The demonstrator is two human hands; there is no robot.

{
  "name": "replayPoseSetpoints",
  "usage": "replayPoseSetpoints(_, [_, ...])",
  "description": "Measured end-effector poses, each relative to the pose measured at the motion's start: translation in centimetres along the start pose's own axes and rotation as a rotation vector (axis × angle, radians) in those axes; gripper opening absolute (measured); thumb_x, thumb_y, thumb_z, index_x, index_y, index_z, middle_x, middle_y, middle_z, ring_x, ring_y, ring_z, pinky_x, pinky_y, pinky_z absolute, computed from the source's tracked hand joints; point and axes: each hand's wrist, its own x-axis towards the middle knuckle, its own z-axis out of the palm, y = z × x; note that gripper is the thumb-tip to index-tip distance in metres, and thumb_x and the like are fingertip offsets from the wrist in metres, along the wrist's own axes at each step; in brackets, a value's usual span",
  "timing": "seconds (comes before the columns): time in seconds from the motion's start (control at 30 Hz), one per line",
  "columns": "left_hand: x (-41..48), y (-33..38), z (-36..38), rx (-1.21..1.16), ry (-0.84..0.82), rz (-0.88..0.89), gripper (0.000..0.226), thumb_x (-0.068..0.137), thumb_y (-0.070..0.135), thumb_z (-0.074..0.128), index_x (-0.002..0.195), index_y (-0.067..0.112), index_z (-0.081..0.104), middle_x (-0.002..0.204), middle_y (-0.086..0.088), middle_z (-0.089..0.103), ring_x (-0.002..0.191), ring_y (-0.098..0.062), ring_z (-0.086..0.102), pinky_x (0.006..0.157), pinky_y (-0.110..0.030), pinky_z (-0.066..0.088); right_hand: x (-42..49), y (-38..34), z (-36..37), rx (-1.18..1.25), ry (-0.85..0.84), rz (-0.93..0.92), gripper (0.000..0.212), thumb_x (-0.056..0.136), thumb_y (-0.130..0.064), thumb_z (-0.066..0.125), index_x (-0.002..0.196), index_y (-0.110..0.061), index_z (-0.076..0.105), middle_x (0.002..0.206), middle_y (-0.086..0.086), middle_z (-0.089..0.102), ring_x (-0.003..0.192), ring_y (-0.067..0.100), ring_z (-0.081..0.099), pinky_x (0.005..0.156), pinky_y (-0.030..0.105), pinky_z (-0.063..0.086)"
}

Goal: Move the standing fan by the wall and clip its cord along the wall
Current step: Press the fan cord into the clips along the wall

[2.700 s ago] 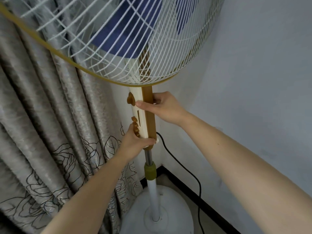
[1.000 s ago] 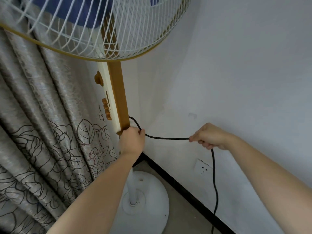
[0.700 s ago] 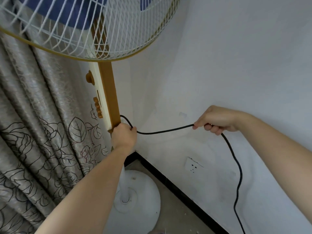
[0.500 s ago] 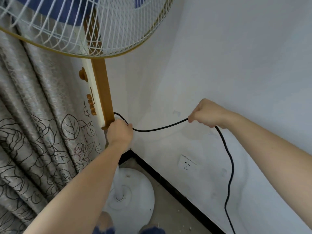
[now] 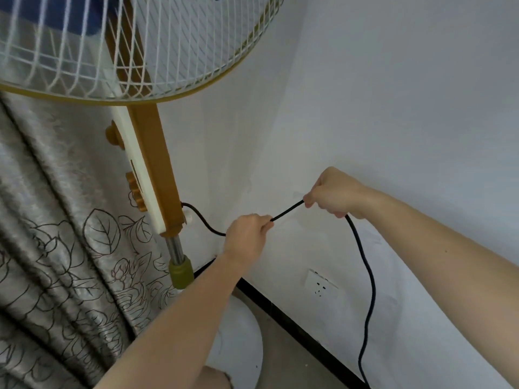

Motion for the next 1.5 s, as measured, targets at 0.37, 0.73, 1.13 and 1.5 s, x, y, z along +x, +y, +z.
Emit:
replayPoseSetpoints(0.37, [5.6, -7.5, 1.5, 0.119, -0.094, -0.355, 0.038, 0.091, 0.003, 0.048, 0.055, 0.011, 0.042, 0.080, -0.012, 0.066, 0.067, -0.021, 0.054, 0.056, -0.027, 0.038, 5.6, -4.5, 1.9, 0.040, -0.114, -0.008, 0.033, 0.084, 0.000, 0.053, 0.058, -0.011, 0.035, 0.049, 0.004, 0.035, 0.030, 0.013, 0.024, 0.033, 0.013, 0.021])
replayPoseSetpoints(0.73, [6.8, -7.1, 1.7, -0.472, 0.003, -0.334, 0.027, 0.091, 0.005, 0.057, 0.065, 0.012, 0.061, 0.065, -0.006, 0.057, 0.060, -0.013, 0.048, 0.057, -0.020, 0.037, 9.6, -9.3, 2.6, 0.017, -0.095, 0.044, 0.029, 0.087, 0.002, 0.045, 0.061, -0.010, 0.041, 0.055, 0.006, 0.036, 0.042, 0.015, 0.024, 0.038, 0.020, 0.017])
replayPoseSetpoints(1.13, [8.7, -11.2, 3.1, -0.015, 0.079, -0.325, 0.022, 0.084, -0.008, 0.045, 0.085, -0.002, 0.066, 0.089, -0.017, 0.068, 0.080, -0.031, 0.063, 0.061, -0.031, 0.044, 11.1, -6.7, 2.6, 0.103, -0.154, 0.033, 0.006, 0.085, -0.006, 0.059, 0.082, -0.001, 0.062, 0.055, 0.005, 0.043, 0.032, 0.011, 0.027, 0.032, 0.014, 0.019])
replayPoseSetpoints(1.5, [9.6, -8.5, 4.9, -0.629, 0.165, -0.477, 0.019, 0.085, 0.007, 0.065, 0.074, 0.021, 0.072, 0.064, 0.010, 0.062, 0.060, -0.004, 0.055, 0.064, -0.019, 0.047, 12.4, -6.1, 4.7, 0.219, 0.006, -0.128, 0.015, 0.082, -0.002, 0.053, 0.085, 0.006, 0.066, 0.057, 0.009, 0.052, 0.043, 0.016, 0.041, 0.033, 0.019, 0.030])
